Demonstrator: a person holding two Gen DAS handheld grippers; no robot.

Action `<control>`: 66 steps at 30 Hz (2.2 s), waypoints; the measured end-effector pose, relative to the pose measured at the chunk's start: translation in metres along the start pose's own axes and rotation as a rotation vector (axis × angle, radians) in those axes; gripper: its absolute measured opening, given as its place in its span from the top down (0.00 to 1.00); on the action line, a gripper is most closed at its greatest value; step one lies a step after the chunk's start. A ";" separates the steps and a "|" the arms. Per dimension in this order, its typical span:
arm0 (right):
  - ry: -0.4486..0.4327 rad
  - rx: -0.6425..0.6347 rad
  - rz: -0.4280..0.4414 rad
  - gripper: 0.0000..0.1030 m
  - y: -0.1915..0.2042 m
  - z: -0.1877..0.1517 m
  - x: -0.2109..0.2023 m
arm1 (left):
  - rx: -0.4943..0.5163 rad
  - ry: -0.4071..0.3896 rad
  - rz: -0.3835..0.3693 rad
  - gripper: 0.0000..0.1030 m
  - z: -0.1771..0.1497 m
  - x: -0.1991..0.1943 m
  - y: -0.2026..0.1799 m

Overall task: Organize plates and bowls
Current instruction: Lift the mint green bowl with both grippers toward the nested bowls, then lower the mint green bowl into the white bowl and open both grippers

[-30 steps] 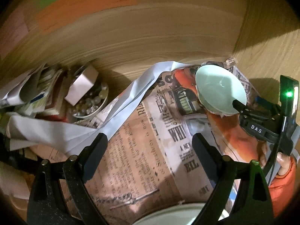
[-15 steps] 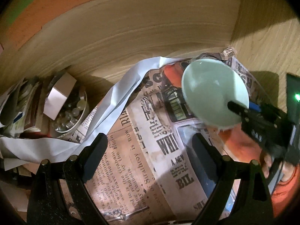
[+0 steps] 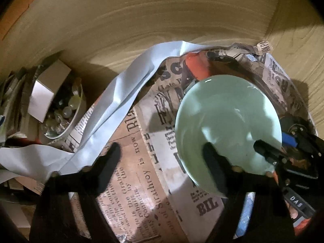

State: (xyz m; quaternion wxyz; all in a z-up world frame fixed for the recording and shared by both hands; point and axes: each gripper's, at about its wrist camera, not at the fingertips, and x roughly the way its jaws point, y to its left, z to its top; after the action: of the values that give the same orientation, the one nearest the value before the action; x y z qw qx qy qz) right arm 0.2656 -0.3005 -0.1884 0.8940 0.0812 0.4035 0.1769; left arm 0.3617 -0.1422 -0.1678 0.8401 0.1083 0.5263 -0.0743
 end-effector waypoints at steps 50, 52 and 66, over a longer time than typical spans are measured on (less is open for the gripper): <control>-0.211 -0.086 0.056 0.79 0.083 -0.020 -0.091 | 0.018 -0.231 0.009 0.80 -0.077 -0.117 0.009; -0.214 -0.093 0.060 0.79 0.090 -0.024 -0.094 | 0.010 -0.246 0.011 0.80 -0.086 -0.124 0.013; -0.225 -0.164 0.106 0.79 0.147 -0.053 -0.109 | -0.066 -0.309 0.036 0.80 -0.155 -0.166 0.049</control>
State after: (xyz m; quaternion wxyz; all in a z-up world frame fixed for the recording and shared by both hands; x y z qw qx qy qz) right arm 0.1228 -0.2065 -0.1054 0.9266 0.0486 0.2803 0.2461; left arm 0.1665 -0.0524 -0.0785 0.9153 0.0774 0.3911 -0.0580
